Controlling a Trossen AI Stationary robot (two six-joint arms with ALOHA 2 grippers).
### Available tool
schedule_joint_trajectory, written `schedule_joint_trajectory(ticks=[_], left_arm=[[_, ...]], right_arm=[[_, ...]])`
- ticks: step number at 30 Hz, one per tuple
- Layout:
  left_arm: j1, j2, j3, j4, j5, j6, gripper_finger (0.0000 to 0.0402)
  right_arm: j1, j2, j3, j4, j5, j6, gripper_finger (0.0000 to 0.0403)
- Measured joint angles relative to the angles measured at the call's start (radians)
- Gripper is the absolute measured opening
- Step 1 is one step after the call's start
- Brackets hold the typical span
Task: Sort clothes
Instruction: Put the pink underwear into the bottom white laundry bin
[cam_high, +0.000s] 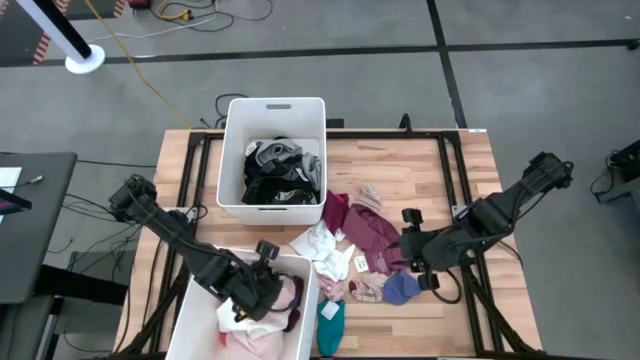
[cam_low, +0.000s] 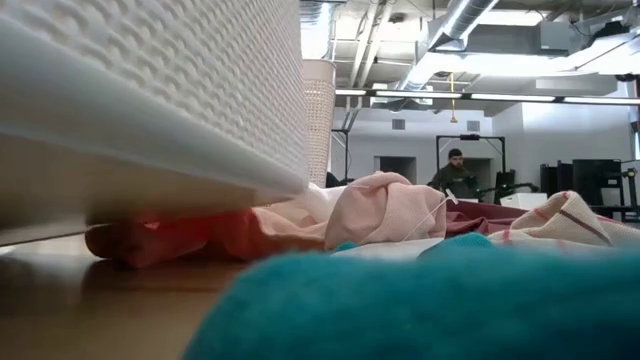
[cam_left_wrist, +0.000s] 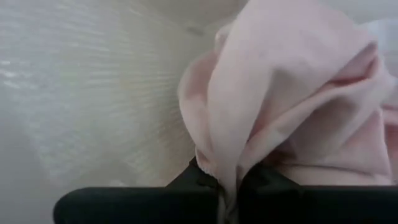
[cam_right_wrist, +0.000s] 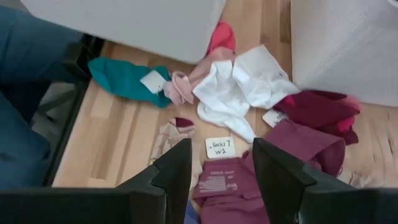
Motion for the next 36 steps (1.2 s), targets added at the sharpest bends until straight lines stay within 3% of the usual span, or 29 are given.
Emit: schedule_joint_trajectory(ticks=[15,31,36], left_arm=[[-0.155,-0.003,0.004,0.151,-0.005,0.241,0.0006],[-0.101,0.015,-0.011,0.149,0.153,0.248,0.0006],[-0.078,0.019,-0.113,0.225,0.210,0.272,0.0006]], right_arm=[[-0.031,-0.001,-0.069,0.017,0.000,0.007,0.0182],[-0.053,-0.001,-0.069,0.064,0.000,0.017,0.0182],[-0.049,-0.001,-0.069,0.066,0.000,0.026,0.0182]])
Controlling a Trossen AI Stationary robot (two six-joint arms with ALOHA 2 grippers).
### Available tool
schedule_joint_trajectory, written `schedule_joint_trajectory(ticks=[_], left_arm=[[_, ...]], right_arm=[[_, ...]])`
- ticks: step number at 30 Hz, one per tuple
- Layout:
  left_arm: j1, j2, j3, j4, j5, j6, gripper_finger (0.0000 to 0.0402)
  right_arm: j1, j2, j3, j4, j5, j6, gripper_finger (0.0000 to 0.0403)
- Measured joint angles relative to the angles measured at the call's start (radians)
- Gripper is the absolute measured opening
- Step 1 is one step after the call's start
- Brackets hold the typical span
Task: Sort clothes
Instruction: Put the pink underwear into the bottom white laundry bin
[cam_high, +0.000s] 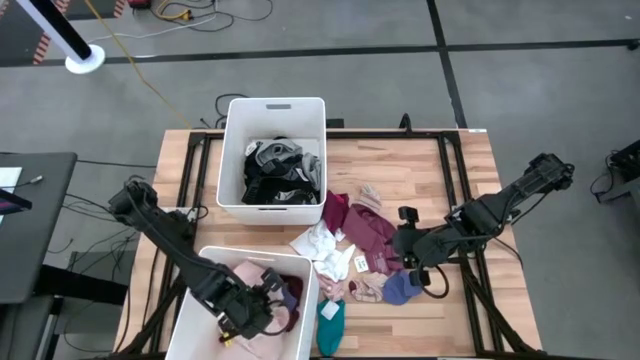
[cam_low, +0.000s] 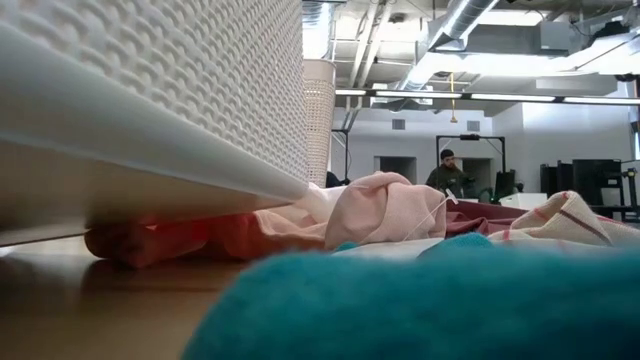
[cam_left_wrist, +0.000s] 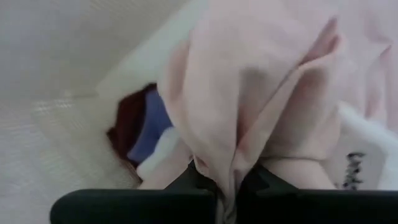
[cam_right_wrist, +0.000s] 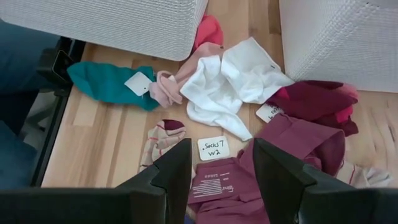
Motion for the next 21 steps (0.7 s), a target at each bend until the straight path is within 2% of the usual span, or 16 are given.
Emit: schedule_joint_trajectory(ticks=[4,7,21], left_arm=[[0.016,0.000,-0.045,0.006,0.002,-0.029,0.0011],[0.022,0.000,-0.057,0.019,0.006,-0.042,0.0030],[0.027,0.000,-0.058,0.018,0.013,-0.090,0.0185]], right_arm=[[0.000,0.000,0.000,0.000,0.000,0.003,0.0182],[0.000,0.000,0.000,0.000,0.000,0.003,0.0182],[-0.004,0.002,0.000,-0.002,0.042,0.002,0.0182]])
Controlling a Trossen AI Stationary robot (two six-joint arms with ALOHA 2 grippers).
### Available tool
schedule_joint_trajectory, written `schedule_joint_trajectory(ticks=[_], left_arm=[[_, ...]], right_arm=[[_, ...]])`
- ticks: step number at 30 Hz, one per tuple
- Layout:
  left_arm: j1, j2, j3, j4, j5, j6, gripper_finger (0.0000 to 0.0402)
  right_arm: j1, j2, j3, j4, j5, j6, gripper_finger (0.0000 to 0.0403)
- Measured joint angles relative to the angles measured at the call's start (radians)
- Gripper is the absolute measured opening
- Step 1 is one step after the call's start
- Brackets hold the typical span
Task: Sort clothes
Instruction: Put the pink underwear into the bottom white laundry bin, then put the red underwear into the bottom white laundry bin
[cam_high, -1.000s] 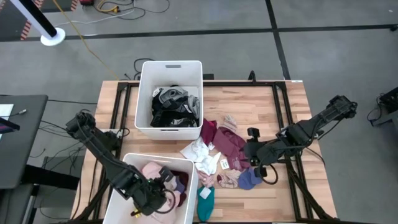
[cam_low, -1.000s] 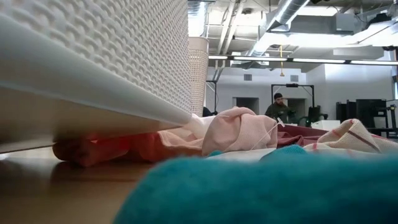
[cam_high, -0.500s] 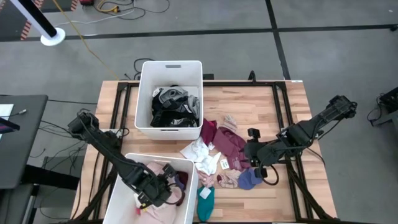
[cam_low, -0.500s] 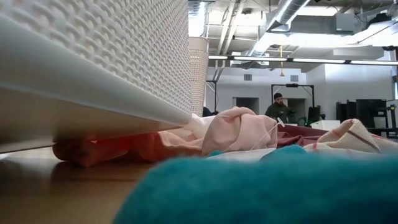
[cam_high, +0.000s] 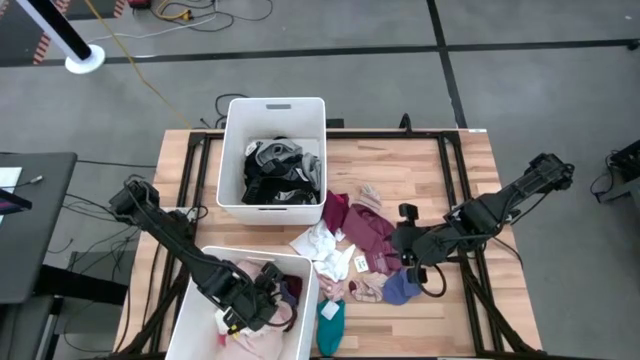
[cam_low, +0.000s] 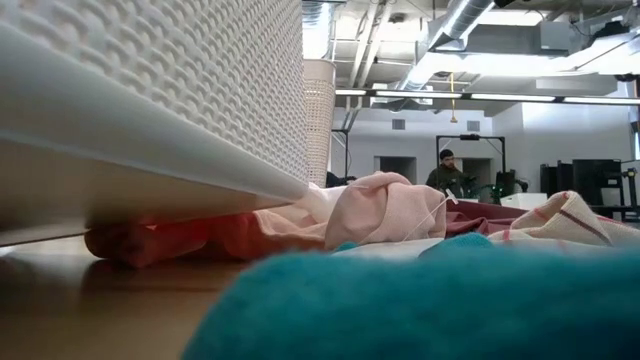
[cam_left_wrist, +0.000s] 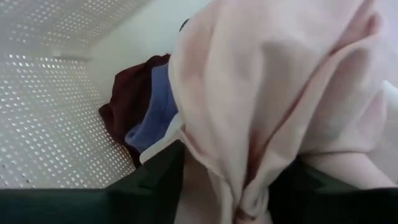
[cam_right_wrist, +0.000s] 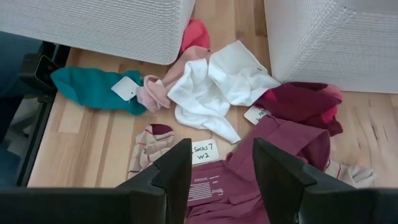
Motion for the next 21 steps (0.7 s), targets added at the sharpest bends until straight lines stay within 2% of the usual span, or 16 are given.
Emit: schedule_joint_trajectory(ticks=[5,18,21], left_arm=[[-0.006,-0.003,0.046,-0.052,0.002,-0.018,0.0211],[-0.058,-0.005,0.301,-0.266,0.003,-0.083,0.0209],[-0.067,-0.005,0.348,-0.312,-0.007,-0.115,0.0209]], right_arm=[[0.000,0.000,0.000,0.000,0.000,0.004,0.0182],[-0.004,0.000,-0.001,-0.016,0.048,0.026,0.0182],[-0.011,0.000,-0.042,0.009,0.065,0.032,0.0182]])
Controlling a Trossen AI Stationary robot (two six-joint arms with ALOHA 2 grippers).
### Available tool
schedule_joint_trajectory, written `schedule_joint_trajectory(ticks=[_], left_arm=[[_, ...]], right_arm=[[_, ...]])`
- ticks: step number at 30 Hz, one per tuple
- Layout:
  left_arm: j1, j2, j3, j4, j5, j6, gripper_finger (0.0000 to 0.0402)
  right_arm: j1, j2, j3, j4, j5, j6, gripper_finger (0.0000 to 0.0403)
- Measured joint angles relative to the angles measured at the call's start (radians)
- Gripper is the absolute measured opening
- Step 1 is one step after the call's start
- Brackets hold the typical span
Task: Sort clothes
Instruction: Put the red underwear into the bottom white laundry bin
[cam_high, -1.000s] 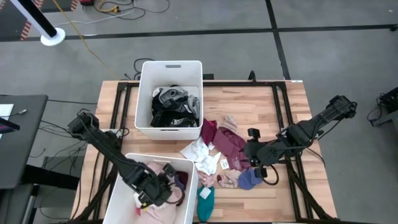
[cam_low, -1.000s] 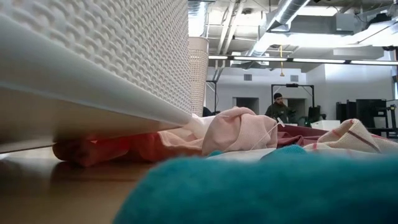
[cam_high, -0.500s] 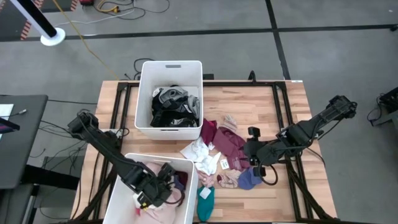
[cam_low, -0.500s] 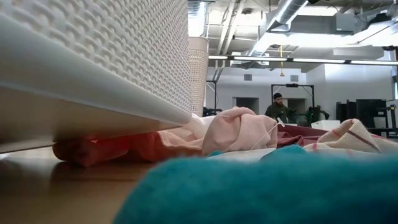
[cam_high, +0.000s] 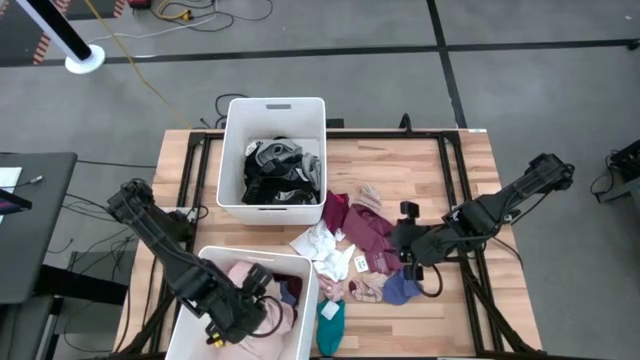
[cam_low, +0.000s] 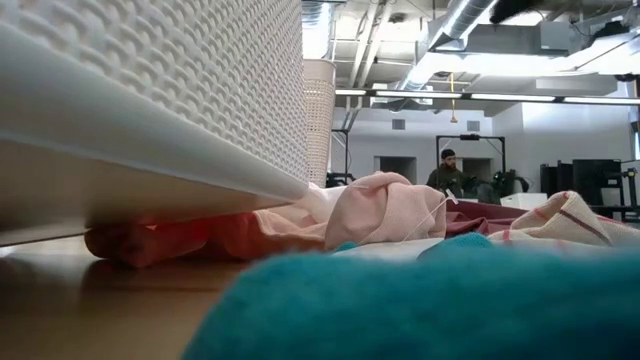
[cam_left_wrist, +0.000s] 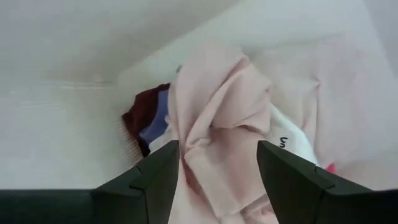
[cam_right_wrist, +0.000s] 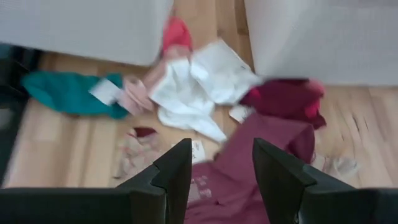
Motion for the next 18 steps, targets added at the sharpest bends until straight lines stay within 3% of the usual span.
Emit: schedule_joint_trajectory(ticks=[11,18], left_arm=[[-0.075,-0.001,0.148,-0.043,-0.250,0.069,0.0208],[-0.122,-0.071,0.173,0.044,-0.358,0.100,0.0208]], right_arm=[[-0.078,0.001,-0.286,0.225,-0.006,0.056,0.0182],[-0.124,0.001,-0.463,0.401,-0.010,0.100,0.0182]])
